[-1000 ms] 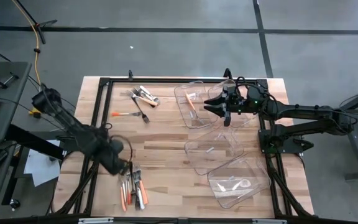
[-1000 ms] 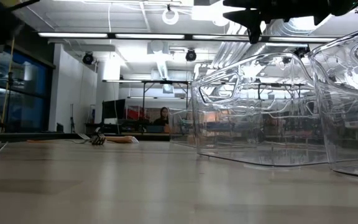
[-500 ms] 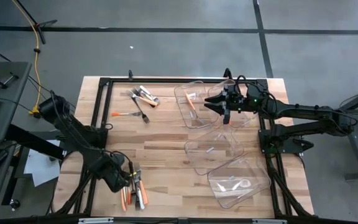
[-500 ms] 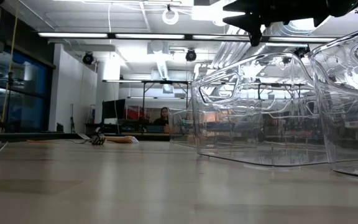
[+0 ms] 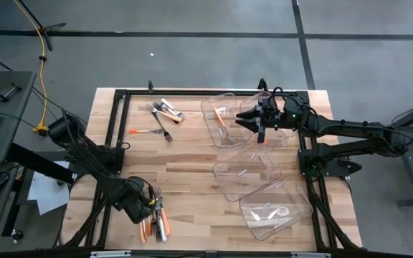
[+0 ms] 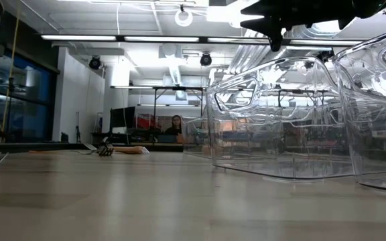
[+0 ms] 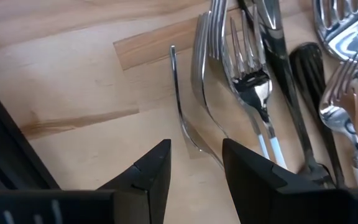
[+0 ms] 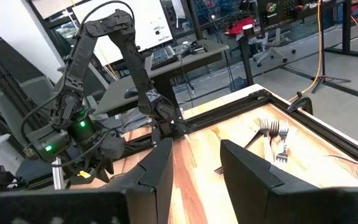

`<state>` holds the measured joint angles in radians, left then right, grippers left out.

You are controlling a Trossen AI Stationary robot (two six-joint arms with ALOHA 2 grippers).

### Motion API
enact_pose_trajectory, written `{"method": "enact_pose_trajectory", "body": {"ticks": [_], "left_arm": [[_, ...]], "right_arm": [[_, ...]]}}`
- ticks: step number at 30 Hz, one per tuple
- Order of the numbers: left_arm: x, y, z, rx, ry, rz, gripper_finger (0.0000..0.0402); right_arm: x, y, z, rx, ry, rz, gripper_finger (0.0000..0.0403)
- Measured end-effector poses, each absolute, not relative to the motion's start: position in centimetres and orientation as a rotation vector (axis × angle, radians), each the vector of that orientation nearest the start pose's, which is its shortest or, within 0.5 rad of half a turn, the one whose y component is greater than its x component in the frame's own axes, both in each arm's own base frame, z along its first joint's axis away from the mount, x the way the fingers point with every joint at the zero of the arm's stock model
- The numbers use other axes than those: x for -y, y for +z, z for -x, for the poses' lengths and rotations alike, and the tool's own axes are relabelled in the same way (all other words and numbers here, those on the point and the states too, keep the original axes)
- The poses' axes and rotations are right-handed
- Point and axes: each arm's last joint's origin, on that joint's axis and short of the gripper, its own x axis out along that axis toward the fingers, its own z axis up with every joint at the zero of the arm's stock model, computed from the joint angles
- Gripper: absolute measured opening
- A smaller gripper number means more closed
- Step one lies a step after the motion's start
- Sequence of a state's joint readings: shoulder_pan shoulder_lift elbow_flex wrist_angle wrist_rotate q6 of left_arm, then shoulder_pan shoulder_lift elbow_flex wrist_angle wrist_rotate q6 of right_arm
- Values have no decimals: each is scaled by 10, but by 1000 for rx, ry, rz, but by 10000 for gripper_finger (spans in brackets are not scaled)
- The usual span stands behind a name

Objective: Sort silverware by color (type)
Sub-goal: Put the light orange fork into the left transparent bin

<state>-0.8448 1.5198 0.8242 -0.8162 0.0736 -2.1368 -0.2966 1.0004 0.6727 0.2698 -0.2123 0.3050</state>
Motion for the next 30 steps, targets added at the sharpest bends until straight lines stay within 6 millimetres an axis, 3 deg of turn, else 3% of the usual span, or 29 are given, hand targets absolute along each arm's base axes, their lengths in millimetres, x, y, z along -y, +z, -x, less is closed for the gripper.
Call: {"method": "enact_pose_trajectory", "body": {"ticks": [24,30], "left_arm": [[183,140,-160,-1406,1036,1002,131],[183,139,-160,-1406,1034,992,89]], "right_arm": [[60,298,-217,-47,-94,-320,119],[60,298,-217,-48,-95,-321,119]]}}
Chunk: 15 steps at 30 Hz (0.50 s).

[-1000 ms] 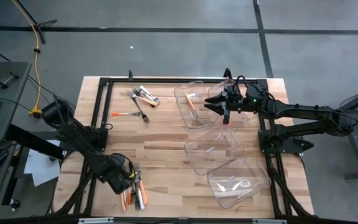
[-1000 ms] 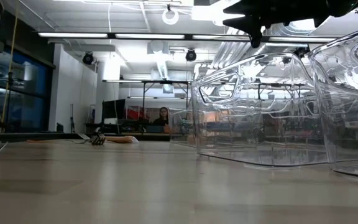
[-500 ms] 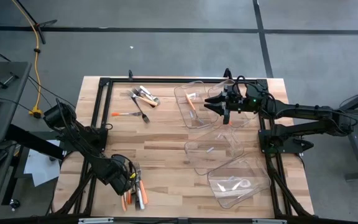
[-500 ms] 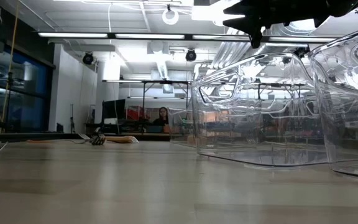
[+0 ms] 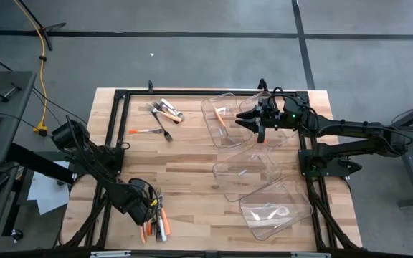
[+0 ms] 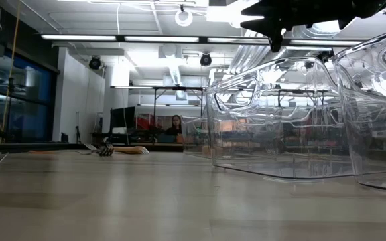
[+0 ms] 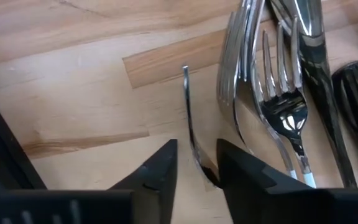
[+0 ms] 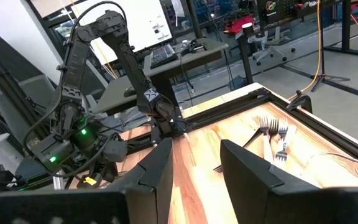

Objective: Sort silverware by color (type)
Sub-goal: Put the light orange fork into the left transparent bin

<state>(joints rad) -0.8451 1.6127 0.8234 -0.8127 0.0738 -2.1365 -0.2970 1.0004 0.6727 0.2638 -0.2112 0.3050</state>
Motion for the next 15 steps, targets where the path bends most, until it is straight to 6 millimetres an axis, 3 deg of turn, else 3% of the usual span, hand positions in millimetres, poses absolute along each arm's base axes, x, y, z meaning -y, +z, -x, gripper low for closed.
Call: {"method": "enact_pose_trajectory", "body": {"ticks": [6,15], "left_arm": [[182,139,-159,-1402,1036,973,12],[181,141,-158,-1408,1039,954,3]], "right_arm": [[60,297,-217,-50,-94,-321,119],[60,297,-217,-50,-94,-321,119]]}}
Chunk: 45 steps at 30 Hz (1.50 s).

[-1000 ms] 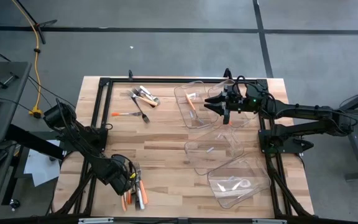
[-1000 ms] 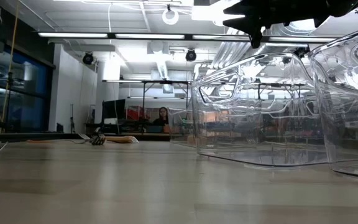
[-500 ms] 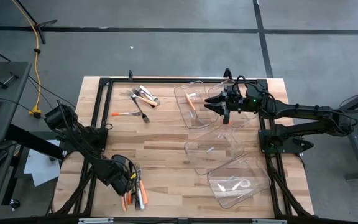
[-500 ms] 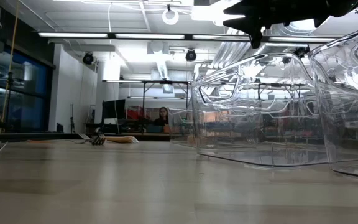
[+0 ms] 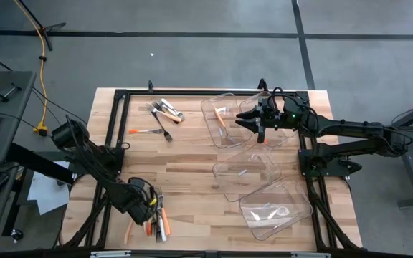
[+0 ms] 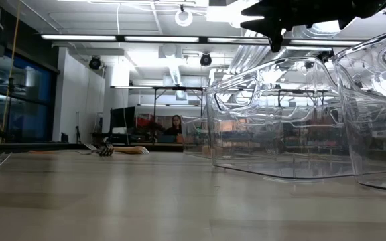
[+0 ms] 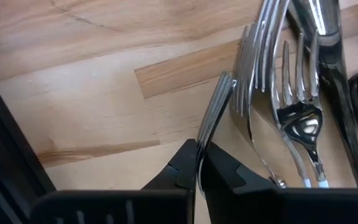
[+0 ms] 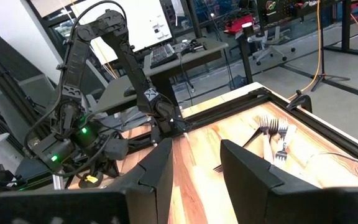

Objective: Sort silverware by color (type)
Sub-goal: Put the light orange fork into the left transparent bin

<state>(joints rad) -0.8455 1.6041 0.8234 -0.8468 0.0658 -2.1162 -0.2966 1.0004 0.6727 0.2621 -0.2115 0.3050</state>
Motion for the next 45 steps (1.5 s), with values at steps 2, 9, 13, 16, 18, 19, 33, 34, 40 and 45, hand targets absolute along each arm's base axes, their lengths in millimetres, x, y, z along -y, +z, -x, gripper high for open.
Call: {"method": "enact_pose_trajectory", "body": {"ticks": [2,9,13,16,18,19,33,34,40,45], "left_arm": [[179,143,-157,-1408,1040,954,3],[168,168,-146,-1415,1031,966,2],[154,192,-137,-1405,995,1011,1],[140,213,-132,-1302,907,1063,1],[127,226,-132,-1151,849,1111,1],[120,234,-132,-1054,821,1132,1],[25,313,-162,-115,739,642,0],[18,319,-166,-91,733,589,0],[-22,347,-194,22,473,334,0],[-49,349,-219,91,315,160,0]], "right_arm": [[60,297,-217,-50,-94,-321,119],[60,297,-217,-52,-95,-322,119],[60,297,-217,-53,-97,-322,119],[61,297,-216,-50,-124,-321,119],[61,297,-216,-48,-141,-321,119],[61,297,-216,-48,-142,-321,119],[61,297,-216,-44,-139,-366,119],[61,297,-216,-43,-139,-377,119],[60,298,-217,-38,-133,-371,119],[59,299,-217,-22,-120,-367,119]]}}
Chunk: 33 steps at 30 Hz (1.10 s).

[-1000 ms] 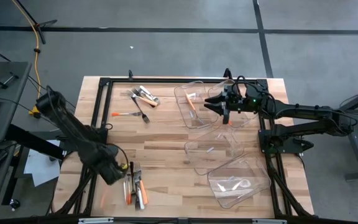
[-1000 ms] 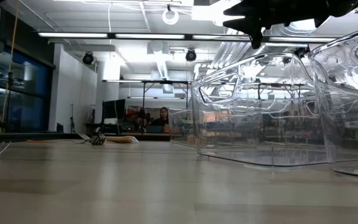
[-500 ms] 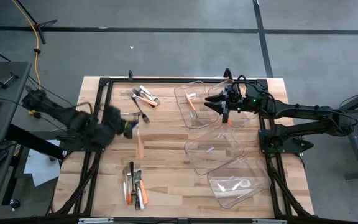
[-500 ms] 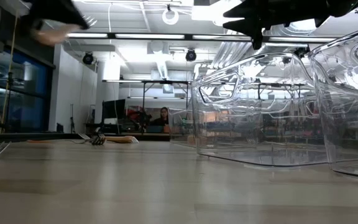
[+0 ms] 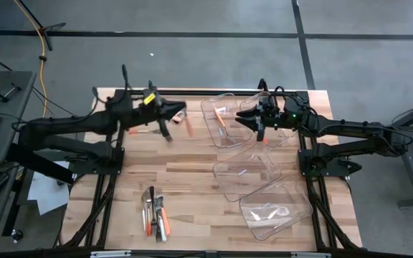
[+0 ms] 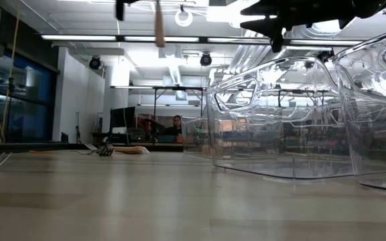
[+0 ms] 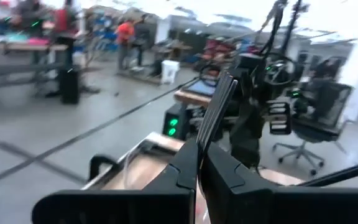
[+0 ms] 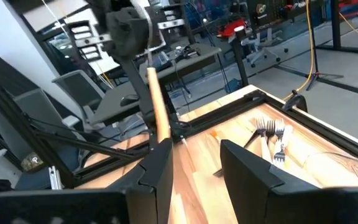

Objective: Sort silverware by color (type)
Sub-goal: Put the light orange fork into the left transparent bin

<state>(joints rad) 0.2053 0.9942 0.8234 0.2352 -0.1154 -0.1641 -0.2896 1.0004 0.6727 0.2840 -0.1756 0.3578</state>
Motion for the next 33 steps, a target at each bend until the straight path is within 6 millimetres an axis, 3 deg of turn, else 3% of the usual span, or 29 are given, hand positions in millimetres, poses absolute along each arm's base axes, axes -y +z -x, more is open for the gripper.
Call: {"method": "enact_pose_trajectory", "body": {"ticks": [4,10,24,29,33], "left_arm": [[-65,342,-237,132,253,179,0],[-71,336,-256,220,204,226,0],[-71,333,-261,211,179,235,0],[-72,332,-262,221,173,232,0],[-72,325,-270,201,143,238,0]], "right_arm": [[55,301,-218,-8,-98,-315,119],[51,302,-219,-7,-78,-275,119],[52,302,-220,-3,-100,-290,119],[53,294,-231,-11,-124,-364,119],[52,290,-251,-22,-94,-362,119]]}}
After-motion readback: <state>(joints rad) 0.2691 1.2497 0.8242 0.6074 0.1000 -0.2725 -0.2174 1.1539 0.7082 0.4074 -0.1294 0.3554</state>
